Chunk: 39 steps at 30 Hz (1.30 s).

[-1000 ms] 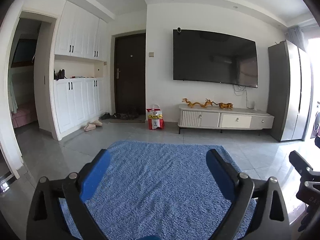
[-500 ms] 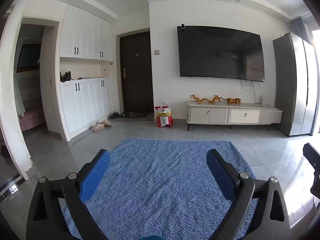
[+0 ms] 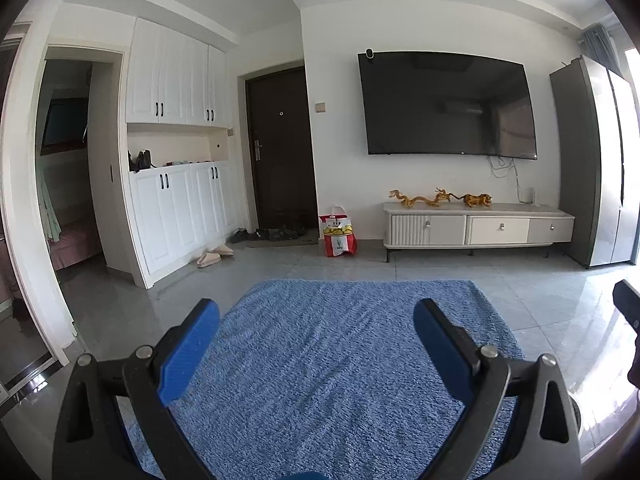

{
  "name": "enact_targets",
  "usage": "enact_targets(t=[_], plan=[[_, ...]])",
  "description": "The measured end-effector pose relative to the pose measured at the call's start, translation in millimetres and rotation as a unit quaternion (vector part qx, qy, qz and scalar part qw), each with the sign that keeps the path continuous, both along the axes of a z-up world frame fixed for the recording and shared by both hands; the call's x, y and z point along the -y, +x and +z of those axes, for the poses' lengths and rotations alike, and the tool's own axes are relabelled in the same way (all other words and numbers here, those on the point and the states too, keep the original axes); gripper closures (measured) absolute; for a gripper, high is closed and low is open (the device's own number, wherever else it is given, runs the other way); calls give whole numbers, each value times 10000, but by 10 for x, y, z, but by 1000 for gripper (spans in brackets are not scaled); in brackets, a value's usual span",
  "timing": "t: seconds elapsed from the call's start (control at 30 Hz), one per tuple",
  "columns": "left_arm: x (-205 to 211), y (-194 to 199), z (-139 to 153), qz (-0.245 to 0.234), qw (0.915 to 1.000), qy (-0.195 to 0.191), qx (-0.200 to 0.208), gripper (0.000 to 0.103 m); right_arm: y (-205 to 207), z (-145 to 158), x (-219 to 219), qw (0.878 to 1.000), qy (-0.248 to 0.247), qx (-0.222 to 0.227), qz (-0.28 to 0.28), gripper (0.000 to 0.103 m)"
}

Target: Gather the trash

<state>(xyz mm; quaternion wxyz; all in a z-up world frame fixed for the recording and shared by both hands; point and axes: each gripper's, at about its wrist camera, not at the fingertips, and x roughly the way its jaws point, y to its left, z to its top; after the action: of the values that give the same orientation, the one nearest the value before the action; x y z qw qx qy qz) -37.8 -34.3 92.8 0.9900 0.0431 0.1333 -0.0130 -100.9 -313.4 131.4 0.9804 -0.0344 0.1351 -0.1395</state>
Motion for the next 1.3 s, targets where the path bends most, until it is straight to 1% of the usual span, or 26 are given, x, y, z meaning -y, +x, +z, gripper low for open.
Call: enact_targets(t=[0.23,0.37,0.9,1.3], plan=[[-20,-6,3,-5,10000,-36,35,5,-2,-3,21,10000,17,3,10,0],[-28,9,-1,-48,10000,-46,-12,5,4,-6,17,10000,10,-17,12,0],[7,11,-34,-66,10000,25,4,5,21,-20,9,10000,27,-61,1,0],[-9,8,-19,-94,9999,-20,-86,5,28,-67,18,9999,46,-95,-10,0]])
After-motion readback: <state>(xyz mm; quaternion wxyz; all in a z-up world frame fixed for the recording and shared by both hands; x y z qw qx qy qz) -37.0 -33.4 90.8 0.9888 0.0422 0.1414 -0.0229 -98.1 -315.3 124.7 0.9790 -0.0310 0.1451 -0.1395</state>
